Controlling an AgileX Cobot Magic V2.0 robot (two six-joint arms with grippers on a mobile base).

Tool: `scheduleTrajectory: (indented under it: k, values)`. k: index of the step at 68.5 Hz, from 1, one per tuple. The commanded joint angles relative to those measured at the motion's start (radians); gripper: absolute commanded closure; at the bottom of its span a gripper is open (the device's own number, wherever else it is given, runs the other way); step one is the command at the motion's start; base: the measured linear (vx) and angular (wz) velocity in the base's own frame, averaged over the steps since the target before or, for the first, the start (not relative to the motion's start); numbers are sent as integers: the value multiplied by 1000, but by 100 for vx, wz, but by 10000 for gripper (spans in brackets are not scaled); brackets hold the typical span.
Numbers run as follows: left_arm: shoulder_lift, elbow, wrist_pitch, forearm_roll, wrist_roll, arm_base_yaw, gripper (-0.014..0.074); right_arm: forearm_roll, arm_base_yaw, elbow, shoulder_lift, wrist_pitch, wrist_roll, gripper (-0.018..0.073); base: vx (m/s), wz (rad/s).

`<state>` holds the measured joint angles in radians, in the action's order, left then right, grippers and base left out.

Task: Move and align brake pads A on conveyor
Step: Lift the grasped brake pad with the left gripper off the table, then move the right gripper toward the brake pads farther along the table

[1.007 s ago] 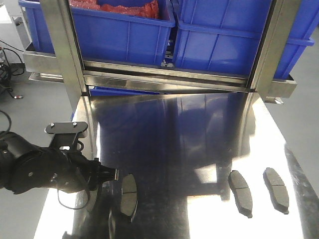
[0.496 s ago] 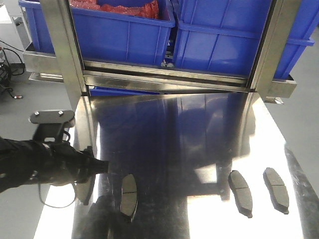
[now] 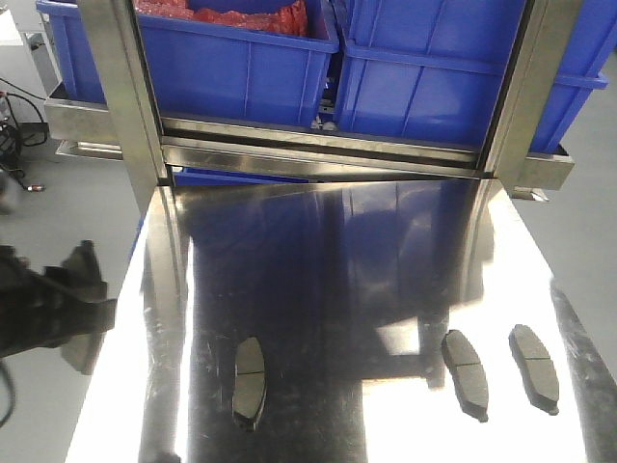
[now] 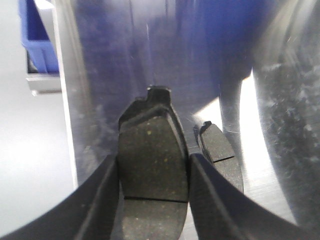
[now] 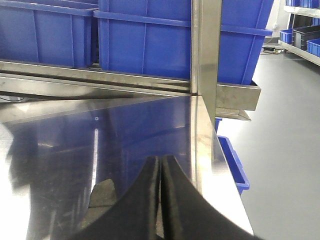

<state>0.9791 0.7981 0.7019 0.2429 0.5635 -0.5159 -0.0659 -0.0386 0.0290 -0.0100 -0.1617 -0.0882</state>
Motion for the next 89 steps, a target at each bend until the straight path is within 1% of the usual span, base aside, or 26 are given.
scheduleTrajectory:
  k: [1,16,30,89]
  values:
    - [-96,0,-39,31,4,-6,534,-4,7,19,-16,69,7,564,0,0]
    - [-263,-77,-33,29,4,-6,534,-4,7,19,-16,69,7,564,0,0]
    - [-347,-83,-5,29,4,-6,534,-4,7,19,-16,69,7,564,0,0]
    - [-356,-83,-5,29,4,-6,534,-4,7,19,-16,69,7,564,0,0]
